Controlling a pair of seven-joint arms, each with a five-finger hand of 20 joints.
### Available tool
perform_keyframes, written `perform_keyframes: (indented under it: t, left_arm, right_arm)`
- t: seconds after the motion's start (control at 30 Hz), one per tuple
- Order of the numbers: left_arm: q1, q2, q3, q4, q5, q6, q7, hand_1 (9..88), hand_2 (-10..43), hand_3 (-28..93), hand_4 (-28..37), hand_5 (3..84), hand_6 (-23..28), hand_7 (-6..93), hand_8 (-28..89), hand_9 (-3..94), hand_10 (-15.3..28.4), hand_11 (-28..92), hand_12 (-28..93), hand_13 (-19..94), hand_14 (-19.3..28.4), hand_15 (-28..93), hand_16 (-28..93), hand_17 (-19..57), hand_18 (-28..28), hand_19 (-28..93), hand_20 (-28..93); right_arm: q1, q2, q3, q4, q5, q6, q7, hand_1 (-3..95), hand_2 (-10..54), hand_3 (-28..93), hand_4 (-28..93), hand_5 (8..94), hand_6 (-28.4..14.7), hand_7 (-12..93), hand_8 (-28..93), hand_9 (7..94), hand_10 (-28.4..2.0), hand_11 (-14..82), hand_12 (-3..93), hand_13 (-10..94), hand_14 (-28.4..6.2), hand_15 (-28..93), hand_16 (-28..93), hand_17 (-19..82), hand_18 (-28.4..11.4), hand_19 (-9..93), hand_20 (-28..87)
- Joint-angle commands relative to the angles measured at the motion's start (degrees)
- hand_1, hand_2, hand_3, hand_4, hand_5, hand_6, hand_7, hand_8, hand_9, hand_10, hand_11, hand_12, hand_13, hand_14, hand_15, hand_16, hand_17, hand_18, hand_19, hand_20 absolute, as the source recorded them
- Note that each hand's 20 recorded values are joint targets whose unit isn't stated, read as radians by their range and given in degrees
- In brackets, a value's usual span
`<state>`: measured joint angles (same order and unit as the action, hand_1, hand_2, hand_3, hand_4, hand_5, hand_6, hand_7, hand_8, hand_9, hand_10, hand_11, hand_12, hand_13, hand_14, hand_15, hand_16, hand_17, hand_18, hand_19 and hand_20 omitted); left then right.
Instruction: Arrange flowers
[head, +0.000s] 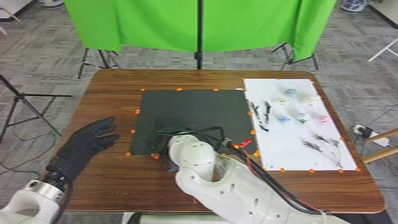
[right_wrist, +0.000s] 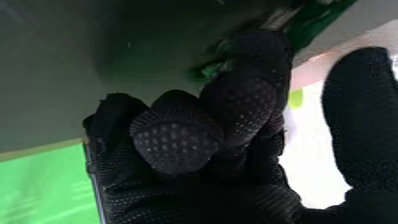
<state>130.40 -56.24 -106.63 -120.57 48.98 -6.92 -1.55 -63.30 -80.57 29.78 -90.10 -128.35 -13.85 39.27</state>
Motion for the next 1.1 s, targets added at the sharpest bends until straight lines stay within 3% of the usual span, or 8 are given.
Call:
perform_keyframes:
  t: [0.03, 0.13, 0.23, 0.37, 0.4, 0.57, 0.8, 1.1]
  left_arm:
    - [1.8, -0.98, -0.34, -0.16, 0.07, 0.28, 0.16, 24.7, -1.9, 70, -28.3, 30.2, 4.1, 19.2, -10, 26.0, 11.3, 20, 15, 22, 15.0, 36, -3, -8.4, 22.1, 52, 1]
    - [2.5, -1.37, -0.36, -0.40, 0.20, 1.03, 1.23, 24.7, -1.9, 70, -28.3, 30.2, 4.0, 19.2, -10, 26.1, 11.3, 20, 15, 22, 15.0, 36, -3, -8.4, 22.1, 52, 1]
    - [4.8, -2.63, -0.78, -1.11, 0.47, 2.13, 3.24, 24.6, -2.0, 70, -28.3, 30.2, 4.0, 19.3, -10, 26.1, 11.3, 20, 15, 22, 15.0, 36, -3, -8.4, 22.1, 52, 1]
    - [7.5, -3.85, -1.81, -2.12, 0.87, 2.86, 4.82, 24.6, -2.0, 70, -28.3, 30.2, 4.1, 19.2, -10, 26.0, 11.3, 20, 15, 22, 15.1, 36, -3, -8.4, 22.1, 52, 1]
    - [7.4, -3.87, -1.73, -1.95, 0.97, 2.99, 5.34, 24.6, -1.9, 70, -28.3, 30.2, 4.1, 19.2, -10, 26.0, 11.2, 20, 15, 22, 15.1, 36, -3, -8.4, 22.1, 52, 1]
    - [8.0, -4.45, -2.43, -2.05, 0.84, 3.71, 5.49, 24.6, -1.8, 70, -28.3, 30.3, 4.1, 19.2, -10, 26.0, 11.3, 20, 15, 22, 15.1, 36, -3, -8.4, 22.1, 52, 1]
    - [7.4, -4.73, -2.05, -1.72, 0.89, 3.24, 5.23, 24.6, -1.8, 70, -28.3, 30.5, 4.2, 19.2, -10, 26.1, 11.3, 20, 15, 22, 15.1, 36, -3, -8.5, 22.1, 52, 1]
    - [7.8, -5.32, -2.47, -1.83, 1.26, 3.53, 5.38, 24.5, -1.4, 70, -28.3, 30.6, 4.2, 19.3, -10, 26.1, 11.3, 20, 15, 22, 15.2, 37, -3, -8.5, 22.1, 52, 1]
  right_arm:
    - [1.0, 0.7, 1.5, -3.7, -1.6, 0.2, -0.5, 15.0, -9.3, 78, -27, 74.7, -2.4, 73, -19, 92.8, -7.4, 48.4, 34.6, 92, -4.5, 63, 32, 60, -18.3, 93, 58]
    - [1.6, 1.2, 2.7, -5.0, -0.7, -0.2, -2.0, 12.7, -6.5, 76, -27, 74.8, -2.5, 72, -18, 92.8, -7.5, 48.0, 34.5, 91, -4.8, 63, 32, 60, -18.4, 93, 58]
    - [1.8, 3.0, 4.6, -7.1, 0.1, -0.9, -4.3, 12.0, -5.7, 76, -27, 74.6, -2.5, 72, -18, 92.7, -7.6, 47.6, 34.6, 91, -4.8, 62, 32, 59, -18.5, 93, 58]
    - [1.8, 8.5, 8.9, -10.5, 3.1, -1.3, -5.0, 12.0, -5.0, 76, -27, 73.2, -2.8, 71, -18, 91.2, -8.4, 47.7, 34.9, 89, -4.8, 63, 32, 57, -18.8, 93, 57]
    - [2.1, 10.7, 10.0, -11.4, 4.7, -1.0, -4.9, 12.0, -4.9, 76, -27, 72.9, -3.1, 71, -18, 90.4, -8.7, 48.0, 35.1, 89, -5.0, 63, 32, 56, -18.8, 93, 57]
    - [0.6, 21.9, 16.4, -15.9, 11.5, 3.0, -7.9, 12.5, -4.5, 75, -27, 69.4, -4.7, 69, -19, 85.7, -11.6, 49.2, 34.5, 82, -8.1, 66, 31, 50, -20.3, 93, 53]
    - [-6.2, 35.7, 24.2, -20.6, 15.2, 11.2, -6.1, 17.5, -5.5, 77, -26, 66.2, -4.9, 55, -18, 78.8, -12.9, 45.0, 30.2, 75, -9.2, 64, 27, 41, -19.4, 93, 41]
    - [-32.5, 48.4, 49.7, -26.5, 17.0, 9.7, -1.4, 18.3, -7.0, 77, -28, 62.4, -5.2, 47, -18, 72.5, -13.1, 46.1, 29.5, 69, -9.5, 65, 26, 38, -19.4, 93, 40]
